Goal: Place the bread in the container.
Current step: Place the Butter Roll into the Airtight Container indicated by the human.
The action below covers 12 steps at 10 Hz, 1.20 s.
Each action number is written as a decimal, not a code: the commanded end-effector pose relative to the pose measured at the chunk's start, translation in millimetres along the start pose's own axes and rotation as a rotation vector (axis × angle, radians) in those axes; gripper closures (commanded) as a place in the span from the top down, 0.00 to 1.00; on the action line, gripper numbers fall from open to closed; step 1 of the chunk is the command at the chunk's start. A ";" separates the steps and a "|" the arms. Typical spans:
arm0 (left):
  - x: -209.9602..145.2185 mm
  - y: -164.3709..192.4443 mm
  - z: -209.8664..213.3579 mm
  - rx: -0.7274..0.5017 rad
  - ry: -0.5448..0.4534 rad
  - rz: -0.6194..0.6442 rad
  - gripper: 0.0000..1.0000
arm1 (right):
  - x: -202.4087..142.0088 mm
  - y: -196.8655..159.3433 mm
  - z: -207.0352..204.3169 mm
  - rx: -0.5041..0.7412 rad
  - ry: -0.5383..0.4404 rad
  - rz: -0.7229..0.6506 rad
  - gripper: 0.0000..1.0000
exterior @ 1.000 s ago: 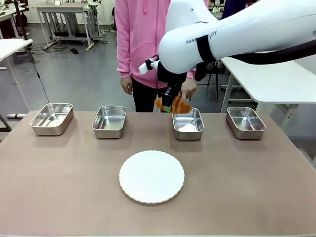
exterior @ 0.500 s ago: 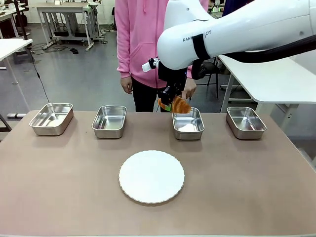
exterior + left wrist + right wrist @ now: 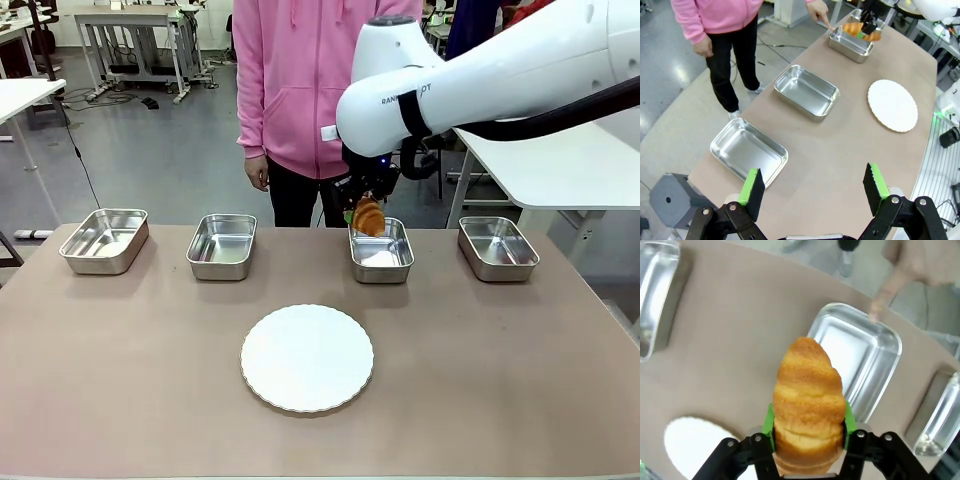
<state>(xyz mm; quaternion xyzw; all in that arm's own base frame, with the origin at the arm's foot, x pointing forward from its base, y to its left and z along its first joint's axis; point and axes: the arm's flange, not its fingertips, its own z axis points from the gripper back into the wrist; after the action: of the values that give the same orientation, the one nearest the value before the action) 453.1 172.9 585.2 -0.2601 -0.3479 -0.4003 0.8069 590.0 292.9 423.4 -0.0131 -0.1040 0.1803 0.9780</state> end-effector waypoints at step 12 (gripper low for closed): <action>1.9 -1.9 0.7 -0.003 -0.007 -0.008 1.00 | -21.3 -26.6 -71.2 -0.136 -0.065 -0.183 1.00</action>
<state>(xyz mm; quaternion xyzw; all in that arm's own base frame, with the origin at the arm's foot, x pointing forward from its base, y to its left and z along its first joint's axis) 453.1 172.9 585.2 -0.2601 -0.3479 -0.4003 0.8069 594.0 260.3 354.7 -0.0454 -0.1264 0.0913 0.9867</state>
